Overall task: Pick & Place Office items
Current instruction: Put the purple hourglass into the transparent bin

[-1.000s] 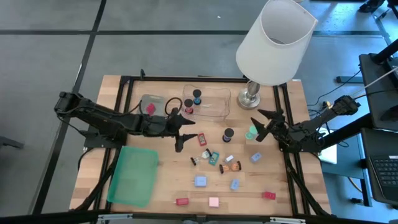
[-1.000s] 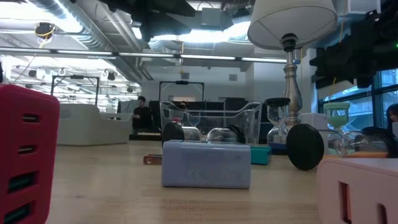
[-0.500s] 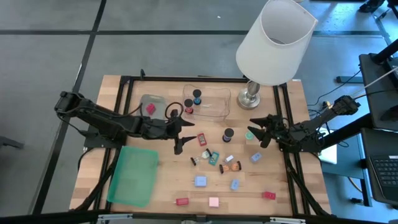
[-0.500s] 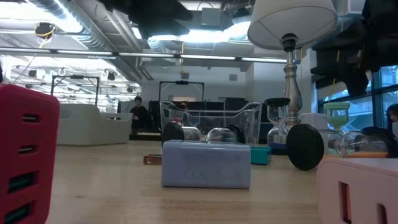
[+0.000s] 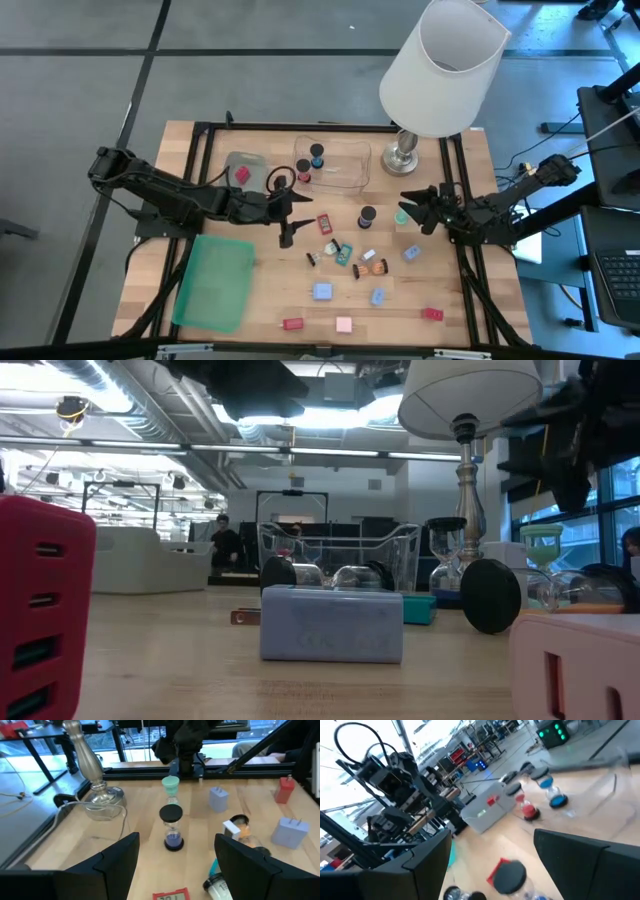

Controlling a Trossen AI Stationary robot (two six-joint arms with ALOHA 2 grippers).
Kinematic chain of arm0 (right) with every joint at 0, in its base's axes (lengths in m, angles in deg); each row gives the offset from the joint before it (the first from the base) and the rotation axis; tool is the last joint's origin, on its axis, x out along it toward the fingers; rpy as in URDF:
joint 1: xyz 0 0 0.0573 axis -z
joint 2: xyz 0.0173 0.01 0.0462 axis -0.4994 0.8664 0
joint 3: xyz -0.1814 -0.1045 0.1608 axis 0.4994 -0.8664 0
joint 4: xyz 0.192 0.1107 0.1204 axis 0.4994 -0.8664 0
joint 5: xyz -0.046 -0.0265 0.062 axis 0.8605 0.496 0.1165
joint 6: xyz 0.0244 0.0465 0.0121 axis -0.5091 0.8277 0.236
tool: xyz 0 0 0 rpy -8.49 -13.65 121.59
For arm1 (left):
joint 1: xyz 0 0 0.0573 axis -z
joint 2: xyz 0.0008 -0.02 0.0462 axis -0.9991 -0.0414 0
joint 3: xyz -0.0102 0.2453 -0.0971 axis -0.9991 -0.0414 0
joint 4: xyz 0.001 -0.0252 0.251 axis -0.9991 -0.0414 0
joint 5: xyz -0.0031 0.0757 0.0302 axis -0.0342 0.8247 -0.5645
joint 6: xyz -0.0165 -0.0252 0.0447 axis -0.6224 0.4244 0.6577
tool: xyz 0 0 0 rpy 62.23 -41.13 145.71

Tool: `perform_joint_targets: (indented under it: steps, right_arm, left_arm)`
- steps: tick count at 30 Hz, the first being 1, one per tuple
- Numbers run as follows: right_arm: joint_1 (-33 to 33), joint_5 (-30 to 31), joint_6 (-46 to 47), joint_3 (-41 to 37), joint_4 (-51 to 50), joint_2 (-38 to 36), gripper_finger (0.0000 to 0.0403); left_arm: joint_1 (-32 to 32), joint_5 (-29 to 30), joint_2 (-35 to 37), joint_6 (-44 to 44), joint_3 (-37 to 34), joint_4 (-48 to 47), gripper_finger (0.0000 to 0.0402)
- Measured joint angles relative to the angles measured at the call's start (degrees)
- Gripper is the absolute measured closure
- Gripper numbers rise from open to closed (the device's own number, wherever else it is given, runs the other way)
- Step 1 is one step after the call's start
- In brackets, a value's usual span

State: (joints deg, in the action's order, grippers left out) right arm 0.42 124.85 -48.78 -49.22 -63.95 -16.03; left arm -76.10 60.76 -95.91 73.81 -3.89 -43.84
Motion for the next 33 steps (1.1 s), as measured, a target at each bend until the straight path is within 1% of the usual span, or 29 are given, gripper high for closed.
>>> perform_joint_targets:
  steps: [4,6,14,16,19,22,26,29,33]
  right_arm:
    - [1.90,0.73,-3.17,3.99,-0.13,2.72,0.0115]
    - [2.84,-0.03,-5.62,6.61,0.03,5.18,0.0115]
    - [5.57,-0.81,-11.15,16.06,-5.56,20.64,0.0115]
    - [6.17,-2.81,-11.13,18.76,-8.89,24.39,0.0115]
    - [6.84,-8.23,-10.09,23.24,-15.18,30.10,0.0115]
    - [7.19,-12.62,-10.22,27.89,-19.20,35.20,0.0114]
    - [7.81,-17.40,-10.30,33.25,-24.56,40.49,0.0102]
    - [8.35,-19.37,-9.29,36.01,-28.42,44.02,0.0081]
    - [9.00,-19.87,-9.91,37.67,-32.85,48.31,0.0054]
  left_arm:
    - [0.00,1.80,0.00,1.00,0.00,0.00,0.0146]
    - [0.00,2.37,0.00,1.35,0.00,-0.02,0.0146]
    - [0.00,2.43,0.00,5.59,0.00,-0.02,0.0146]
    - [0.00,2.46,0.00,6.13,0.00,-0.02,0.0146]
    - [0.00,2.46,0.02,6.29,0.00,-0.61,0.0146]
    - [0.00,2.46,0.02,6.31,0.00,-2.13,0.0146]
    - [0.00,2.48,0.02,5.82,0.00,-3.48,0.0146]
    - [0.00,2.48,0.02,5.32,0.00,-4.09,0.0146]
    - [0.00,2.48,0.02,5.33,0.00,-4.63,0.0146]
